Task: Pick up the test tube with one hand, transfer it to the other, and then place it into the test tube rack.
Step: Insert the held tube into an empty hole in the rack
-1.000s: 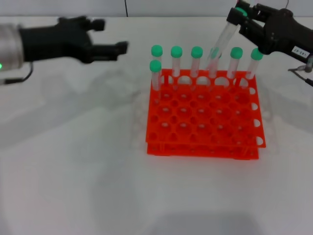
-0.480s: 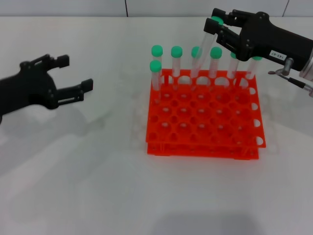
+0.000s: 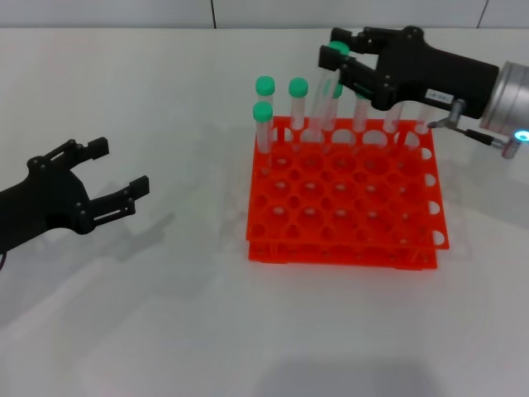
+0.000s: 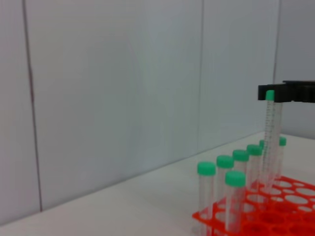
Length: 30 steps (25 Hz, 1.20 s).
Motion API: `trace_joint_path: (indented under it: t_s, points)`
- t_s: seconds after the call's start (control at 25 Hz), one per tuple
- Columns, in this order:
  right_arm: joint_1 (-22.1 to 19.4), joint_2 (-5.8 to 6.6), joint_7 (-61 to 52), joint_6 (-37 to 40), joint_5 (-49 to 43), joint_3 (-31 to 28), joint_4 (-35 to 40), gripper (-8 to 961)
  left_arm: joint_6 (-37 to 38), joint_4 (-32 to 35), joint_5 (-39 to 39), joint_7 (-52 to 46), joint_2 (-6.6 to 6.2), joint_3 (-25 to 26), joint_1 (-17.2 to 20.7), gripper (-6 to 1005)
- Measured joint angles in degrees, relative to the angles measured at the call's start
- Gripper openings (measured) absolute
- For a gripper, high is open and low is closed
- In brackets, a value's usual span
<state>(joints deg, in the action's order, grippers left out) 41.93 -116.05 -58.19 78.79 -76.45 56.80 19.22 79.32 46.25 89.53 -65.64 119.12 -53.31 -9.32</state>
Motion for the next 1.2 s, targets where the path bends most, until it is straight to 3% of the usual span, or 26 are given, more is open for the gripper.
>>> trace_joint_path:
  t_s: [0.6, 1.2]
  points:
    - [5.98, -0.15, 6.21, -3.00, 3.19, 0.87, -8.64, 330, -1.77, -2.08, 0.81, 0.50, -0.12, 1.28, -0.67, 868]
    - [6.15, -0.14, 8.17, -6.57, 3.15, 2.93, -9.81, 344, -3.06, -2.74, 1.58, 0.16, -0.15, 1.33, -2.61, 869]
